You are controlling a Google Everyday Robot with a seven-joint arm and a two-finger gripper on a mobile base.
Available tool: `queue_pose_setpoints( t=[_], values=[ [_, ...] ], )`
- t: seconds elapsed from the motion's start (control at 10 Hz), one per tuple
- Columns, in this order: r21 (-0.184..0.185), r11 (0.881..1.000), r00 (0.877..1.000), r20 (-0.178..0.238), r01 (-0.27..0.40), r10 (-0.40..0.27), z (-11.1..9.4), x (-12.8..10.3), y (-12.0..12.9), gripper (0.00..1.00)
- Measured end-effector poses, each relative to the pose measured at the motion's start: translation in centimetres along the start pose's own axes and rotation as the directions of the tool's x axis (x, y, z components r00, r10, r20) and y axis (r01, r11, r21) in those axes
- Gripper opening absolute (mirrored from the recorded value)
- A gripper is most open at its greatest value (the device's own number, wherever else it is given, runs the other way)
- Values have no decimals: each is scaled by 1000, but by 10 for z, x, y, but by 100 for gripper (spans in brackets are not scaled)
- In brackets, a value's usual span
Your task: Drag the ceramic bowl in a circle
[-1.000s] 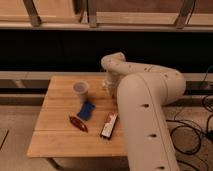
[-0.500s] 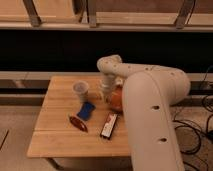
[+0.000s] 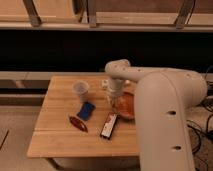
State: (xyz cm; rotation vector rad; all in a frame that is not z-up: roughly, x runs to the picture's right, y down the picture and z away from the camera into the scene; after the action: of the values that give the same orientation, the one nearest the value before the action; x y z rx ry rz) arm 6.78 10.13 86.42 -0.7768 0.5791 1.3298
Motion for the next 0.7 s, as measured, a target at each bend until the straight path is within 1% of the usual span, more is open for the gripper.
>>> queue_pose_setpoints(
  t=[0.1, 0.2, 0.3, 0.4, 0.5, 0.7],
  values=[
    [20, 1000, 1000, 7, -21, 21, -4, -2, -14, 1],
    [43, 998, 999, 18, -40, 39, -9, -10, -28, 1],
    [63, 997, 999, 22, -41, 40, -12, -21, -36, 1],
    [83, 996, 999, 29, -33, 31, -12, -39, -40, 1],
    [91, 996, 999, 29, -24, 22, -10, -50, -39, 1],
    [92, 996, 1000, 23, 13, -15, -1, -74, -24, 1]
  ],
)
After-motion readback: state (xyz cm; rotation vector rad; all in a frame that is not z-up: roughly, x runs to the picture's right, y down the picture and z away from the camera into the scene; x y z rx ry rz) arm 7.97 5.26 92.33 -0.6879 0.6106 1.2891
